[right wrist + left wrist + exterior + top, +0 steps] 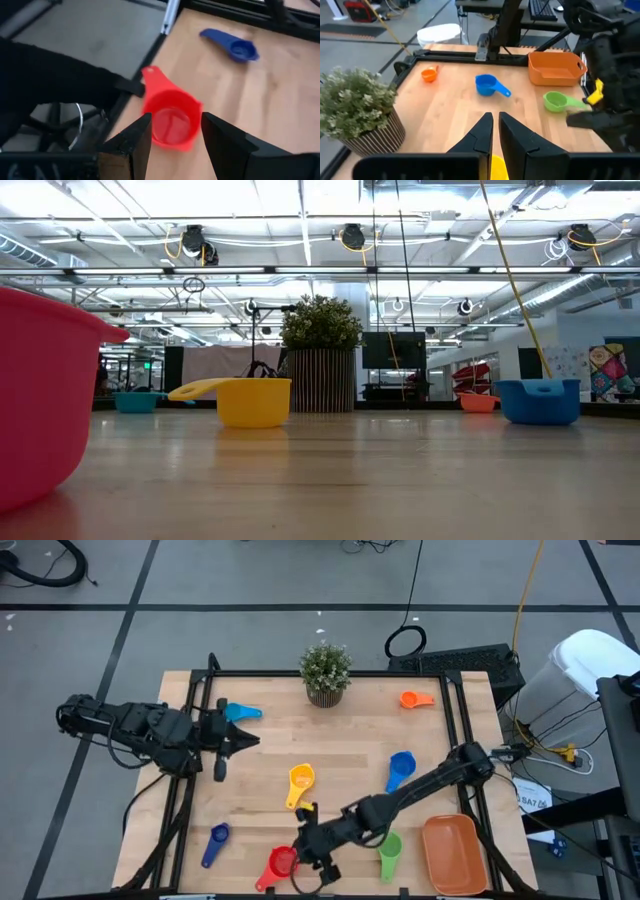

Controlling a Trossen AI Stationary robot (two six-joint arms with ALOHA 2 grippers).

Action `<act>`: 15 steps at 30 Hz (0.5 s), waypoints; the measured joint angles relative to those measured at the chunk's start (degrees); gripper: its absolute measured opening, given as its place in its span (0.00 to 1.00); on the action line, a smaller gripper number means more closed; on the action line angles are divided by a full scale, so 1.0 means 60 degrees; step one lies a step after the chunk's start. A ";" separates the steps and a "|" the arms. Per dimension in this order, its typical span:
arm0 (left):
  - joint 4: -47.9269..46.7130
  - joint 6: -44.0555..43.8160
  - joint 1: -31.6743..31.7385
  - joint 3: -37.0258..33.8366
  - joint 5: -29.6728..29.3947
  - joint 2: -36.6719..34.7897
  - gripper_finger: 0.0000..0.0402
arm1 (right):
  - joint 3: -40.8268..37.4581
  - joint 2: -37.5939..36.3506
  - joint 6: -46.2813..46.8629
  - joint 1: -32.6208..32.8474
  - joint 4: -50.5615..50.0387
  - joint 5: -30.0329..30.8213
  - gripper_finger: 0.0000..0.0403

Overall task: Nest measuring cups in basket
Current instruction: Move the red measuring cup to the center of the table

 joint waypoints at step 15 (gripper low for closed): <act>0.0050 -0.0311 -0.0851 -0.0004 0.0034 0.0670 0.09 | -0.0011 0.0891 0.0791 0.0538 0.1054 0.0272 0.41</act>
